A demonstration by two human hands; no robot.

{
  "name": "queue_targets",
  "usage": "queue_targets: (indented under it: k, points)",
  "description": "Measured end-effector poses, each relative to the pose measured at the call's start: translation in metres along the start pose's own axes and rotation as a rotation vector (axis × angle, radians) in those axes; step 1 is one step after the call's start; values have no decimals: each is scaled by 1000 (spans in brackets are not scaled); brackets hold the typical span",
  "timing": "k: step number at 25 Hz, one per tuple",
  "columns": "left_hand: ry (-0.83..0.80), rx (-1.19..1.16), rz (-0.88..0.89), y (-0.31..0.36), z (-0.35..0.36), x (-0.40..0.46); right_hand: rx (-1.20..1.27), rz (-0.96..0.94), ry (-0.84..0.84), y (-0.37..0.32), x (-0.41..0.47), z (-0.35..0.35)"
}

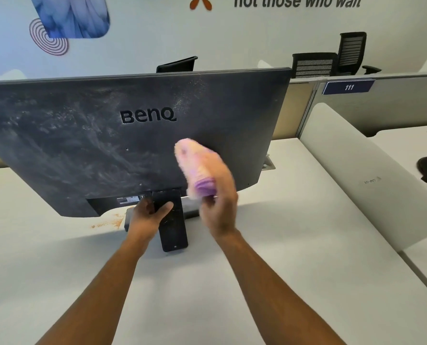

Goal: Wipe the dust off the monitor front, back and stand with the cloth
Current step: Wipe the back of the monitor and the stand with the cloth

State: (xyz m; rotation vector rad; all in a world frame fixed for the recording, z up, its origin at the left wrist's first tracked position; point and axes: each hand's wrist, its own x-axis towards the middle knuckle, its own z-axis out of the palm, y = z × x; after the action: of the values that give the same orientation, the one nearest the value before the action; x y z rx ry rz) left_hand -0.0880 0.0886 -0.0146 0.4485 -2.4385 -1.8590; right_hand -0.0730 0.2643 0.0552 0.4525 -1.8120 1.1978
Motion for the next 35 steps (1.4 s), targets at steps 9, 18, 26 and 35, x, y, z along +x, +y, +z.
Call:
queue_targets:
  k: [9, 18, 26, 35]
  points:
    - [35, 129, -15, -3, -1, 4, -79, 358, 376, 24, 60, -8]
    - [15, 154, 12, 4, -3, -1, 90, 112, 353, -5, 51, -11]
    - [10, 214, -9, 4, -3, -3, -66, 423, 422, 26, 163, -71]
    - [4, 235, -31, 11, -4, -4, -179, -132, -83, 7, 124, -46]
